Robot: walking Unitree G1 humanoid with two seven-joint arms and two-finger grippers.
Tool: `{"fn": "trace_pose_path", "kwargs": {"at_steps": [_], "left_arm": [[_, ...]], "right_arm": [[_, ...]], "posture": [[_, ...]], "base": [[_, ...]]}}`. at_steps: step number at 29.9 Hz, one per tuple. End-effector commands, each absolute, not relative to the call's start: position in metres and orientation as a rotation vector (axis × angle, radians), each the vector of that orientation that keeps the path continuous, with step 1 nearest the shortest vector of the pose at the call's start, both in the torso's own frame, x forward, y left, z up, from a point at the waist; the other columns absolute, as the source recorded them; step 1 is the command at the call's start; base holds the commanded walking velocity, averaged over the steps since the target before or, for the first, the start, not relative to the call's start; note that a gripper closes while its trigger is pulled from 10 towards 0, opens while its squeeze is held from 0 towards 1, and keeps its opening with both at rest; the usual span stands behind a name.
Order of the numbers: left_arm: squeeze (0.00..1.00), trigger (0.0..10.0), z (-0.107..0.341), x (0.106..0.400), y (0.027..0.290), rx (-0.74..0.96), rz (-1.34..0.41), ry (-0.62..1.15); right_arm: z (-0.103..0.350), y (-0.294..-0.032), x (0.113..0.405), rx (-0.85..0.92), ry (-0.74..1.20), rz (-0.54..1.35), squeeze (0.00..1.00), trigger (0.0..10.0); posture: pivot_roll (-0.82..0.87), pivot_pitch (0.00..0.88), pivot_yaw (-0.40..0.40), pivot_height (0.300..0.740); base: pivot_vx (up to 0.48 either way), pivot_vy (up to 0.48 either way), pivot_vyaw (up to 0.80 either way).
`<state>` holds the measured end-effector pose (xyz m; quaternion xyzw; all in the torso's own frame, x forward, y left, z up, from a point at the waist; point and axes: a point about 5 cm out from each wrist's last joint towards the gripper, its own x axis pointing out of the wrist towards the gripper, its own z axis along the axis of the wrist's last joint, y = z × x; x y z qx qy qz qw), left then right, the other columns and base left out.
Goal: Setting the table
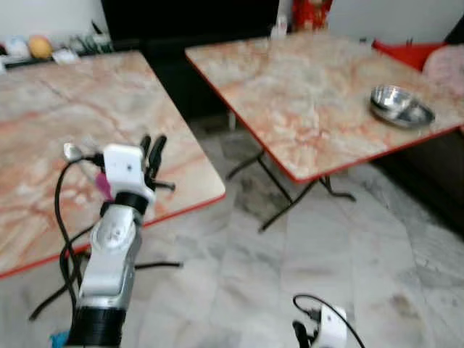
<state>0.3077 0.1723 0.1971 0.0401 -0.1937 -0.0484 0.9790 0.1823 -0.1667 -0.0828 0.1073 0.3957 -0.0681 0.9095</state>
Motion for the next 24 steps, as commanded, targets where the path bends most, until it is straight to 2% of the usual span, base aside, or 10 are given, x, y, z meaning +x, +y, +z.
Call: {"fn": "trace_pose_path", "kwargs": {"at_steps": [1,16,24], "left_arm": [[0.0,10.0,0.2,0.3085,0.1669,0.079,-0.121,-0.396],[0.0,10.0,0.2019,0.3092,0.1658,0.074,-0.123,-0.397],[0.0,10.0,0.1999,0.31,0.1658,0.073,-0.118,-0.383]], "right_arm": [[-0.085,-0.1675,0.1774,0.244,0.824,-0.158,0.0,10.0],[-0.0839,-0.1664,0.1801,0.233,0.82,-0.15,0.0,10.0],[-0.0829,-0.1662,0.1814,0.223,0.808,-0.148,0.0,10.0]], "posture": [[0.16,0.0,-0.04,0.74],[0.16,0.0,-0.039,0.74],[0.16,0.0,-0.04,0.74]], "base": [[0.0,0.0,-0.72],[0.0,0.0,-0.72],[0.0,0.0,0.0]]}}
